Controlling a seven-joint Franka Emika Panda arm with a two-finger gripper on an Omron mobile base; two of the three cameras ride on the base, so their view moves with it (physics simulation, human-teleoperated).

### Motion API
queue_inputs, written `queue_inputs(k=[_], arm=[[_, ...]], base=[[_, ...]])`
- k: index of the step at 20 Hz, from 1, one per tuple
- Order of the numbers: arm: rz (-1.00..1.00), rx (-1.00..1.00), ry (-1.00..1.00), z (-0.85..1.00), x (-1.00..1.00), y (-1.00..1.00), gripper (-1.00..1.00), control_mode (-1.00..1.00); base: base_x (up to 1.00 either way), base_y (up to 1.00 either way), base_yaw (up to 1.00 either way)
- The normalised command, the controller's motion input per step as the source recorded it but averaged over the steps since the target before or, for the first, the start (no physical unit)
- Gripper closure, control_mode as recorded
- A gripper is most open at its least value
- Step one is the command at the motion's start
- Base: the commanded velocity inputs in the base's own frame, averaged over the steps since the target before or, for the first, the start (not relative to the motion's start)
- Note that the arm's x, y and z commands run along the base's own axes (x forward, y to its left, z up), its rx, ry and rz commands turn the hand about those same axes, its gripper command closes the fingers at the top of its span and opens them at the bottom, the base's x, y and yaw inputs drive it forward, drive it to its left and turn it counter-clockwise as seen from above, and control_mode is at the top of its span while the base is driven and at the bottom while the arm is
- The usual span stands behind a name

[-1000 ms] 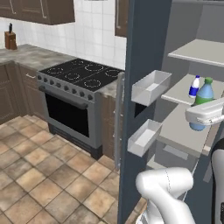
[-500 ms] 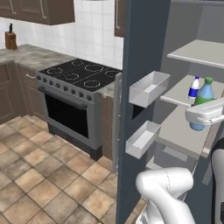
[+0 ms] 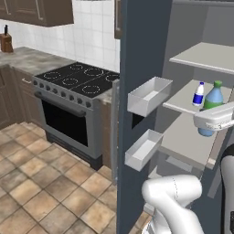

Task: Take the bottled waters from the counter and place them in the freezer to freeze. Close the freezer door after placing the bottles.

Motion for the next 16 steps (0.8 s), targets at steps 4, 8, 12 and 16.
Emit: queue_inputs(k=[4, 8, 12, 16], arm=[[0.0, 0.0, 0.0, 0.0, 0.0, 0.0, 1.0, 1.0], [0.0, 0.0, 0.0, 0.0, 0.0, 0.0, 1.0, 1.0], [0.0, 0.0, 0.0, 0.0, 0.0, 0.0, 1.0, 1.0], [0.0, 0.0, 0.0, 0.0, 0.0, 0.0, 1.0, 1.0]], base=[[0.23, -0.32, -0.12], [0.26, -0.32, -0.12], [0.22, -0.14, -0.13], [0.25, -0.01, -0.13]])
